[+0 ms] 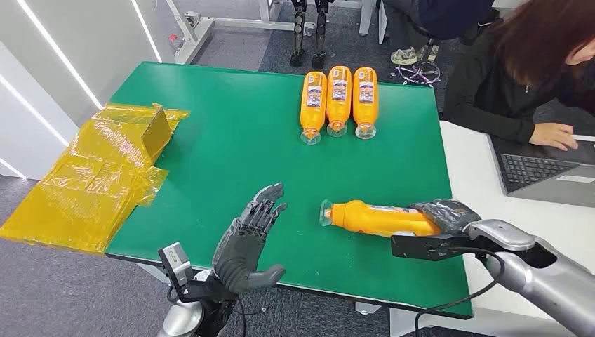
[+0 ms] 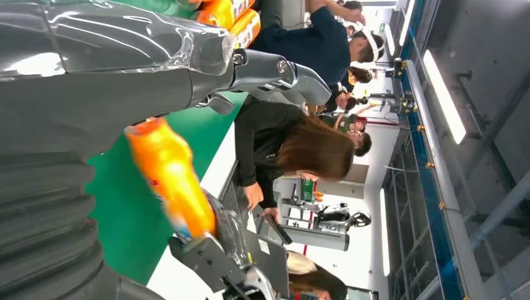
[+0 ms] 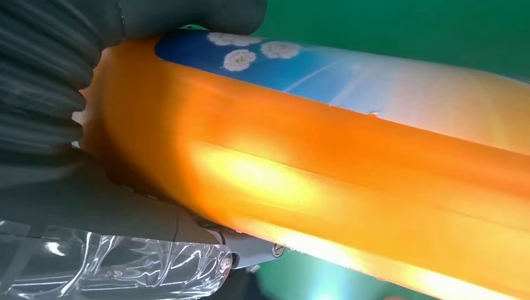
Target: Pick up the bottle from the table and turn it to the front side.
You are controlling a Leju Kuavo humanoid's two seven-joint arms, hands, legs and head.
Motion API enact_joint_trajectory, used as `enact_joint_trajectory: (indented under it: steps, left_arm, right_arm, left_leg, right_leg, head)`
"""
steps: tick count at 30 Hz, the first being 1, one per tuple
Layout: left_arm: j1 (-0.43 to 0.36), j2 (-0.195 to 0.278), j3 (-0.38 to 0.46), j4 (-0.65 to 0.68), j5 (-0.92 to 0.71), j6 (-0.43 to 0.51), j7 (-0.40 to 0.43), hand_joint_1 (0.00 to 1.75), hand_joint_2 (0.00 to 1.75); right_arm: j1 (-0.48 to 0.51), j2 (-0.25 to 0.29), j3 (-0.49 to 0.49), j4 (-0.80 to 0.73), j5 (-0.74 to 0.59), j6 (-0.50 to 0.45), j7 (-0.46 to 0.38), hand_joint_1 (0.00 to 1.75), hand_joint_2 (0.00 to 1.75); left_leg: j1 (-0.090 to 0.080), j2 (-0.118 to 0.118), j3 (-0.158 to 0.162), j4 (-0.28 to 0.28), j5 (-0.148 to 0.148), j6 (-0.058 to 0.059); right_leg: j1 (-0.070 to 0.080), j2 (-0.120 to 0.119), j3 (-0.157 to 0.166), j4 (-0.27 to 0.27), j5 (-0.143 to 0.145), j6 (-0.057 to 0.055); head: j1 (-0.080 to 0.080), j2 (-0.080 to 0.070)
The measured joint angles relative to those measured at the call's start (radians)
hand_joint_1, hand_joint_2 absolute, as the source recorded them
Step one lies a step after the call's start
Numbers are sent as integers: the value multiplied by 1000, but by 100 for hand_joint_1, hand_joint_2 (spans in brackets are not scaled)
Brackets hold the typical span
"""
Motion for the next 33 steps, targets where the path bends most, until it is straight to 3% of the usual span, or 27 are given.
enact_joint_trajectory:
  steps: [6, 15, 19, 23, 28, 31, 33]
  left_arm:
    - [1, 6, 9, 0, -6, 3, -1, 0, 175]
    - [6, 6, 13, -5, -11, 7, -4, 0, 175]
    - [13, 11, 14, -11, -26, 30, -7, 0, 175]
    - [26, 16, 14, -16, -37, 40, -7, 0, 175]
    - [33, 19, 4, -19, -46, 54, 3, 0, 175]
    - [29, 18, -11, -18, -41, 65, 15, 0, 175]
    - [25, 17, -21, -16, -35, 68, 21, 0, 175]
  right_arm:
    - [101, -40, -107, -67, 65, -28, 9, 175, 175]
    - [169, -59, -198, -118, 119, -56, 10, 175, 175]
    - [277, -66, -291, -179, 252, -221, 29, 175, 175]
    - [532, -70, -452, -305, 435, -403, 50, 175, 175]
    - [859, 29, -632, -466, 746, -610, 68, 175, 175]
    - [991, 128, -661, -536, 896, -752, 104, 175, 175]
    - [1034, 182, -656, -557, 934, -794, 121, 175, 175]
  left_leg:
    - [0, 0, -1, 0, 0, 0]
    - [0, 0, 0, 0, 0, 0]
    - [0, -2, -1, 0, 0, 0]
    - [1, -10, -3, 0, -1, 0]
    - [1, -12, -3, -1, -3, -1]
    - [2, -10, -3, -1, -3, -2]
    - [2, -8, -2, -1, -3, -2]
  right_leg:
    - [0, 0, 0, 0, 0, 0]
    - [0, 0, -1, 0, 0, 0]
    - [0, -2, 0, 0, -1, 0]
    - [1, -9, 1, 0, -4, 1]
    - [1, -11, 0, 0, -7, 0]
    - [1, -9, 0, 0, -8, -1]
    - [1, -7, 0, 0, -8, -1]
  head:
    - [0, 0]
    - [0, 0]
    - [0, 0]
    - [0, 0]
    - [0, 0]
    - [0, 0]
    - [0, 0]
